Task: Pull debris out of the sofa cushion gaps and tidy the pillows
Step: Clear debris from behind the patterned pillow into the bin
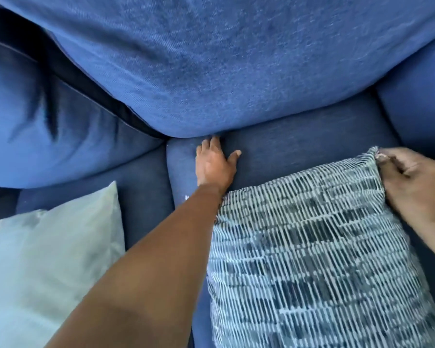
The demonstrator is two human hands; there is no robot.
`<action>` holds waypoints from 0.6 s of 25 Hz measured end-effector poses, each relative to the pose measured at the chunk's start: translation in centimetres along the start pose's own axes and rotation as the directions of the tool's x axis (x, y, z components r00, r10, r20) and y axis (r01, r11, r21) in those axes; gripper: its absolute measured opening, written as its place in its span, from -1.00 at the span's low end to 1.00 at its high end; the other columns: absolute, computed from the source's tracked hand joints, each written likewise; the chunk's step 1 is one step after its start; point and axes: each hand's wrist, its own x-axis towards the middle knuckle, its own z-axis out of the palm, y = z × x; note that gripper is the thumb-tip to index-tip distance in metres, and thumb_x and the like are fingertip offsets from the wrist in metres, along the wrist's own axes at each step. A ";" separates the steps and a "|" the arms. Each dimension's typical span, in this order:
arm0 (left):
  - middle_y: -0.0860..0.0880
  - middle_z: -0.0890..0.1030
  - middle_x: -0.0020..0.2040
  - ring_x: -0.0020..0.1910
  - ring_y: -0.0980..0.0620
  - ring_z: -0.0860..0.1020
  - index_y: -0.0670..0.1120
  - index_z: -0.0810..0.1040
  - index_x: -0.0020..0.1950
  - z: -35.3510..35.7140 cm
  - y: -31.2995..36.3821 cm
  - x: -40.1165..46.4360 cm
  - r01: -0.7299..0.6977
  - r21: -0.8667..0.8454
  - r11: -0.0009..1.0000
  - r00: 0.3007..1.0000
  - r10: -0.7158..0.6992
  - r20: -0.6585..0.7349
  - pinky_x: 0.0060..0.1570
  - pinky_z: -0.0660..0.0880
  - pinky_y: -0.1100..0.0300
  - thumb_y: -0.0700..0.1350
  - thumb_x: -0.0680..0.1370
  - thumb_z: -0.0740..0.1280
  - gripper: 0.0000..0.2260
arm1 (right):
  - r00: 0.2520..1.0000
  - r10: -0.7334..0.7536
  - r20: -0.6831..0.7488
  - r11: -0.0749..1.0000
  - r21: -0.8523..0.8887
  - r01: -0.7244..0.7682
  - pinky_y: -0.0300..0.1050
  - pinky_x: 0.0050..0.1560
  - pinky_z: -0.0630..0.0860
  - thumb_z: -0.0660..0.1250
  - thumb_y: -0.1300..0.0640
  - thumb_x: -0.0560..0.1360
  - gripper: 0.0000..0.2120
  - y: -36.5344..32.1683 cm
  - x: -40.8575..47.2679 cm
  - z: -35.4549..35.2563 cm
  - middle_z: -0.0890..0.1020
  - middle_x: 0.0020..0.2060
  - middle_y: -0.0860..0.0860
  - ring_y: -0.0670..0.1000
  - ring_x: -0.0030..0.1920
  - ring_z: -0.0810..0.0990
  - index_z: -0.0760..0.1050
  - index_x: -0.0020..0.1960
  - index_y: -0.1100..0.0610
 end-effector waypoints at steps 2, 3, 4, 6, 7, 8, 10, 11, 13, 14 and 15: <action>-0.06 0.55 0.19 0.23 -0.07 0.49 -0.05 0.52 0.37 -0.8 -0.7 0.1 0.163 -0.245 0.956 0.981 -0.183 -0.061 0.34 0.40 0.05 0.17 0.41 0.52 -0.40 | 1.000 -0.011 -0.006 1.000 0.008 0.011 -0.01 0.09 0.61 0.29 -0.01 0.61 -0.80 0.2 -0.2 0.5 0.73 -0.10 0.08 0.15 -0.04 0.70 0.60 0.16 0.01; -0.02 0.56 0.15 0.19 -0.02 0.52 -0.03 0.55 0.33 -1.1 -1.1 0.2 0.230 -0.336 0.913 0.966 -0.255 -0.032 0.32 0.43 0.09 0.15 0.39 0.56 -0.42 | 1.000 -0.016 -0.017 1.000 -0.008 0.016 0.11 0.11 0.61 0.28 -0.01 0.60 -0.80 0.3 -0.3 0.7 0.73 -0.10 0.10 0.17 -0.04 0.71 0.59 0.17 0.00; 0.00 0.57 0.14 0.16 0.01 0.56 -0.02 0.58 0.31 -1.3 -1.5 0.6 0.279 -0.380 0.882 0.954 -0.301 0.003 0.30 0.45 0.12 0.13 0.38 0.57 -0.44 | 1.000 -0.015 -0.022 1.000 -0.026 0.014 0.16 0.12 0.61 0.28 -0.02 0.60 -0.80 0.3 -0.4 1.0 0.73 -0.09 0.11 0.18 -0.04 0.71 0.59 0.16 -0.03; 0.02 0.63 0.13 0.12 0.06 0.61 0.02 0.62 0.27 -1.2 -2.0 1.3 0.341 -0.411 0.846 0.934 -0.355 0.043 0.27 0.48 0.18 0.14 0.39 0.57 -0.51 | 0.999 0.019 -0.033 0.999 -0.035 -0.020 0.19 0.13 0.61 0.28 -0.04 0.59 -0.81 0.3 -0.5 1.4 0.74 -0.08 0.11 0.18 -0.03 0.71 0.60 0.15 -0.10; 0.04 0.65 0.11 0.09 0.07 0.62 0.05 0.64 0.25 -1.1 -2.0 1.6 0.359 -0.424 0.832 0.925 -0.376 0.044 0.25 0.49 0.20 0.14 0.40 0.56 -0.55 | 0.999 0.038 -0.037 0.998 -0.048 -0.040 0.17 0.13 0.62 0.28 -0.05 0.59 -0.80 0.3 -0.4 1.7 0.74 -0.08 0.11 0.18 -0.03 0.71 0.60 0.15 -0.09; 0.05 0.66 0.09 0.07 0.08 0.63 0.08 0.66 0.22 -0.9 -2.0 1.9 0.369 -0.427 0.825 0.920 -0.389 0.043 0.21 0.49 0.24 0.15 0.42 0.54 -0.60 | 0.998 0.056 -0.041 0.996 -0.070 -0.059 0.15 0.12 0.62 0.28 -0.05 0.59 -0.78 0.3 -0.4 2.0 0.74 -0.09 0.10 0.18 -0.03 0.71 0.58 0.18 -0.06; 0.07 0.65 0.09 0.06 0.10 0.63 0.14 0.69 0.16 -0.3 -1.9 2.2 0.360 -0.399 0.843 0.922 -0.386 0.017 0.13 0.45 0.33 0.16 0.45 0.50 -0.69 | 0.996 0.070 -0.063 0.994 -0.082 -0.075 0.13 0.11 0.62 0.27 -0.07 0.58 -0.73 0.7 -0.2 2.5 0.74 -0.10 0.10 0.17 -0.04 0.71 0.57 0.21 -0.01; 0.07 0.63 0.11 0.07 0.10 0.62 0.16 0.70 0.13 0.0 -1.9 2.3 0.335 -0.359 0.871 0.932 -0.363 -0.012 0.11 0.43 0.34 0.16 0.46 0.48 -0.74 | 0.995 0.072 -0.063 0.994 -0.073 -0.077 0.10 0.09 0.62 0.26 -0.08 0.58 -0.72 0.9 -0.1 2.8 0.74 -0.11 0.11 0.17 -0.05 0.71 0.57 0.21 0.00; 0.05 0.60 0.11 0.10 0.05 0.60 0.19 0.71 0.05 0.2 -1.8 2.5 0.256 -0.234 0.938 0.957 -0.281 -0.078 0.17 0.45 0.26 0.12 0.50 0.43 -0.85 | 0.996 0.084 -0.043 0.994 -0.066 -0.086 -0.11 0.01 0.57 0.25 -0.07 0.57 -0.72 1.1 0.2 3.0 0.73 -0.11 0.13 0.18 -0.04 0.70 0.56 0.20 0.01; 0.03 0.60 0.10 0.11 0.01 0.59 0.19 0.71 0.01 0.4 -1.7 2.6 0.221 -0.167 0.961 0.967 -0.239 -0.094 0.20 0.47 0.18 0.11 0.52 0.40 -0.87 | 0.995 0.088 -0.039 0.993 -0.077 -0.091 -0.24 -0.07 0.50 0.26 -0.05 0.58 -0.73 1.2 0.3 2.9 0.73 -0.10 0.15 0.18 -0.02 0.70 0.56 0.20 0.02; 0.02 0.61 0.09 0.11 -0.02 0.58 0.17 0.71 -0.03 0.4 -1.6 2.6 0.202 -0.104 0.974 0.973 -0.212 -0.092 0.20 0.47 0.10 0.09 0.53 0.36 -0.87 | 0.996 0.082 -0.032 0.992 -0.091 -0.085 -0.28 -0.13 0.43 0.26 -0.02 0.58 -0.74 1.1 0.3 2.9 0.72 -0.10 0.16 0.19 0.00 0.69 0.57 0.20 0.05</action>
